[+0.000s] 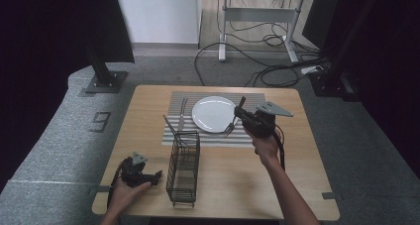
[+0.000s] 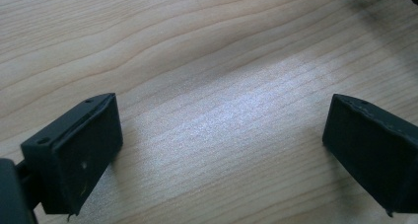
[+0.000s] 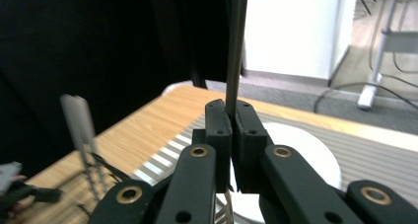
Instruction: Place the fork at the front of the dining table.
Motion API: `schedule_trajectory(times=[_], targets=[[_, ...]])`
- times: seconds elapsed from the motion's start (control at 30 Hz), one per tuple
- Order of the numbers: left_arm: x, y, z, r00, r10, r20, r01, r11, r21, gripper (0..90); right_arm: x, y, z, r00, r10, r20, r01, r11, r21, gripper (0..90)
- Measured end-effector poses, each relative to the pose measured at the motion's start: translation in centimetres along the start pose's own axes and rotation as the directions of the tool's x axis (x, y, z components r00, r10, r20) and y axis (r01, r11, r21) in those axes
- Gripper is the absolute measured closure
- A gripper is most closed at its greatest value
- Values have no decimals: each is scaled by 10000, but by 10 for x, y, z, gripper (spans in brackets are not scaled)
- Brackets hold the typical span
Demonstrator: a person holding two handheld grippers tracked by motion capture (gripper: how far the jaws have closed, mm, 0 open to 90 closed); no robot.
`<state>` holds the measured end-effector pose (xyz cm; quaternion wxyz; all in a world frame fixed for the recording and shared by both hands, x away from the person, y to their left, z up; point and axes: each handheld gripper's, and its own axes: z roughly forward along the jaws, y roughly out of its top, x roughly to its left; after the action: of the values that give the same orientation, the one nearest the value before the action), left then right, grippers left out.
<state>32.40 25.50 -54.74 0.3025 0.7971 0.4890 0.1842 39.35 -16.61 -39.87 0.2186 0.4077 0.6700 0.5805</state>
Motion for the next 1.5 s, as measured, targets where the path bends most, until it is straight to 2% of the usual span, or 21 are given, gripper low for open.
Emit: schedule_trajectory(times=[0.17, 0.2, 0.4, 0.57, 1.0, 1.33, 1.5], targets=[[0, 0, 0, 10000, 3, -2, -3, 10000, 7, 13, -17, -16, 4, 9992, -19, 409, 4, 9993, 366, 865], [0, 0, 0, 10000, 3, -2, -3, 10000, 7, 13, -17, -16, 4, 9992, -19, 409, 4, 9993, 366, 865], [0, 0, 0, 10000, -2, 2, 2, 10000, 4, 13, -41, -34, 8, 9948, -21, 1021, -54, 9973, 733, 865], [0, 0, 0, 10000, 2, 8, -2, 10000, 11, 11, -52, -41, 11, 9917, 2, 1288, -117, 9961, 879, 864], [0, 0, 0, 10000, 0, 5, 0, 10000, -2, 11, -58, -61, 27, 9885, -235, 1497, 41, 9917, 1285, 863], [0, 0, 0, 10000, -1, 4, 1, 10000, -1, 11, -54, -69, 27, 9881, -333, 1504, 152, 9926, 1203, 855], [0, 0, 0, 10000, -2, 4, 2, 10000, -1, 11, -54, -83, 33, 9876, -516, 1482, 260, 9852, 1697, 848]])
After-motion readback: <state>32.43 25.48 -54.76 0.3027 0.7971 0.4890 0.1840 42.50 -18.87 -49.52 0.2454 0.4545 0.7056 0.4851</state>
